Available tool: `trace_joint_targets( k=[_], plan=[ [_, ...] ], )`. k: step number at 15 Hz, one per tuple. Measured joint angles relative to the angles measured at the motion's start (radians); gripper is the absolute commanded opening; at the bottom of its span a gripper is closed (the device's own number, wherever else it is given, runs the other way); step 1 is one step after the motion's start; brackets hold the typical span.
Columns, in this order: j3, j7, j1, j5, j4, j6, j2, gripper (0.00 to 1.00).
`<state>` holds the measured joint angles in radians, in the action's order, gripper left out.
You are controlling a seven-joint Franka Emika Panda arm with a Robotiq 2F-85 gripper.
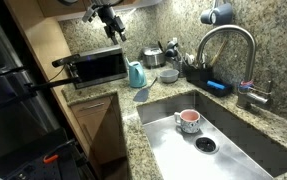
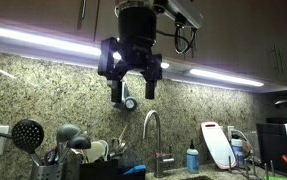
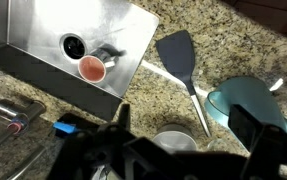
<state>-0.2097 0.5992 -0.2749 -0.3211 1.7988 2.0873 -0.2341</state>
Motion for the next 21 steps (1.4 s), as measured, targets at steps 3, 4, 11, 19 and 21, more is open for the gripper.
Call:
trace_joint_targets(
  k=[3, 4, 11, 19, 21],
  plan=[
    [0.012, -0.001, -0.010, 0.014, -0.066, -0.056, -0.051, 1.00],
    [0.014, -0.002, -0.011, 0.014, -0.065, -0.055, -0.053, 1.00],
    [0.020, -0.008, -0.017, 0.014, -0.063, -0.049, -0.054, 1.00],
    [0.056, -0.302, 0.010, 0.033, -0.047, 0.270, -0.215, 1.00],
    [0.062, -0.369, 0.021, 0.052, -0.054, 0.368, -0.275, 1.00]
  ],
)
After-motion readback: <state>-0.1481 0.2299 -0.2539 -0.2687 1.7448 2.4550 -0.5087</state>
